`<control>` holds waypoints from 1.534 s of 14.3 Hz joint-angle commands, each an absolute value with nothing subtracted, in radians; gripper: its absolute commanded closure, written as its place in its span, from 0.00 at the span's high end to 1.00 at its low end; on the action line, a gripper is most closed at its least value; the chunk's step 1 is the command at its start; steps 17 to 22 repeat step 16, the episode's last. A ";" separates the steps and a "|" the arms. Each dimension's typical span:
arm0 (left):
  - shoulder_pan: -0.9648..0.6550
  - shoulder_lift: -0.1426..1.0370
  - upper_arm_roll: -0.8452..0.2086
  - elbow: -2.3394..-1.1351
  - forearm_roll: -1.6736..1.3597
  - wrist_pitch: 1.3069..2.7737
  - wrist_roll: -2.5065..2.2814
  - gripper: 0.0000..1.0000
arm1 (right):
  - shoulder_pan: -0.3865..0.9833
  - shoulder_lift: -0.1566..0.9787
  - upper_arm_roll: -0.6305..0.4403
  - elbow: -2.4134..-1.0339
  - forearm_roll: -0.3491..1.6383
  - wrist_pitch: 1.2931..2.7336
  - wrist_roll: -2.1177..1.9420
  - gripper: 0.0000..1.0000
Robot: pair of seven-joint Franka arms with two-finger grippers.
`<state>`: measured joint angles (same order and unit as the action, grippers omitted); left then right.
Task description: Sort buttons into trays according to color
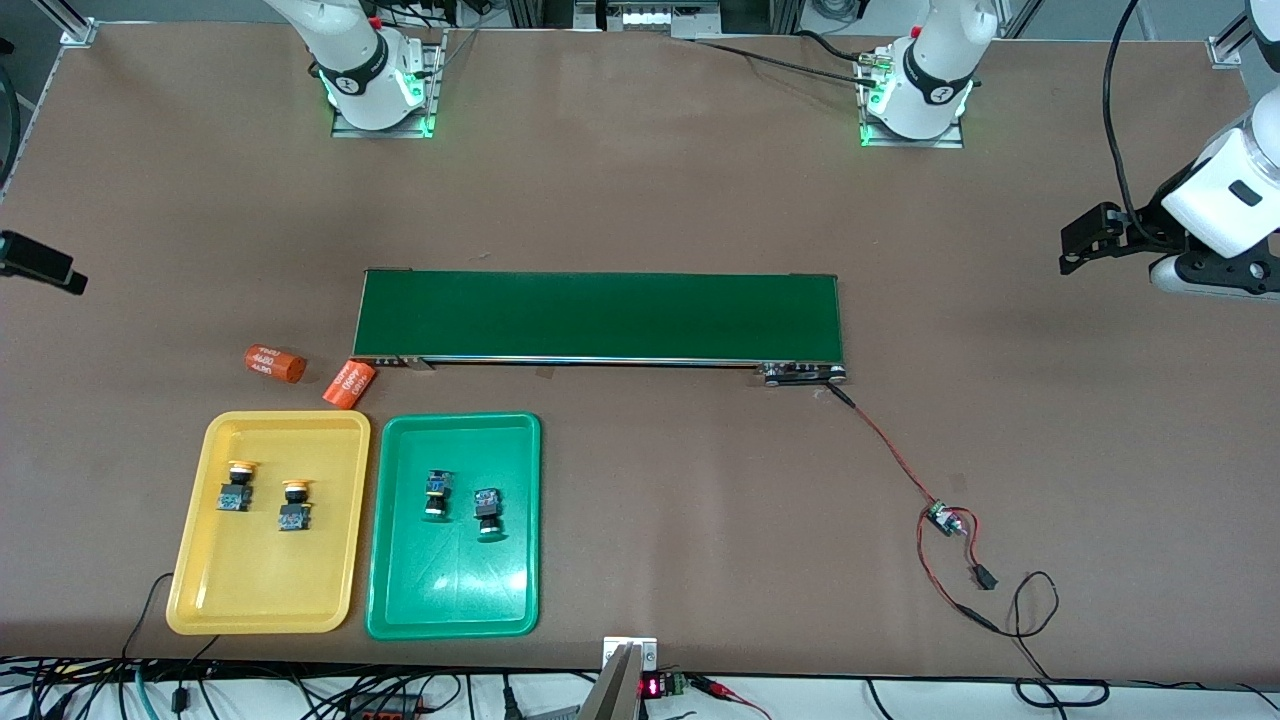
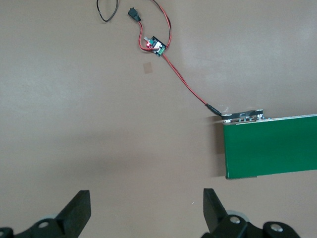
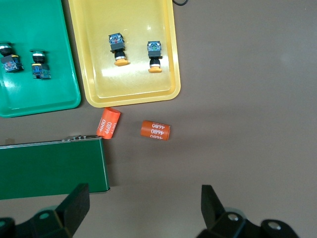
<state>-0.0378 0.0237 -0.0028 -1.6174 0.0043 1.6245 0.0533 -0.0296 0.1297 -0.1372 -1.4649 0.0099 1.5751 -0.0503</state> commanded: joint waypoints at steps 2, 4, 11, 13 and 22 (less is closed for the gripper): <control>-0.041 0.035 -0.006 -1.588 0.014 1.603 0.044 1.00 | -0.026 0.081 -0.121 -1.526 -0.009 1.578 -0.015 1.00; -0.041 0.035 -0.006 -1.586 0.014 1.605 0.044 1.00 | -0.026 0.032 -0.120 -1.577 -0.009 1.588 -0.015 1.00; -0.041 0.034 -0.006 -1.588 0.012 1.601 0.044 1.00 | -0.020 -0.017 -0.112 -1.603 -0.009 1.575 -0.032 1.00; -0.041 0.035 -0.005 -1.588 0.014 1.603 0.045 1.00 | -0.018 -0.009 -0.109 -1.600 -0.009 1.578 -0.031 1.00; -0.041 0.035 -0.006 -1.588 0.014 1.603 0.044 1.00 | -0.021 -0.006 -0.094 -1.598 -0.012 1.578 -0.031 1.00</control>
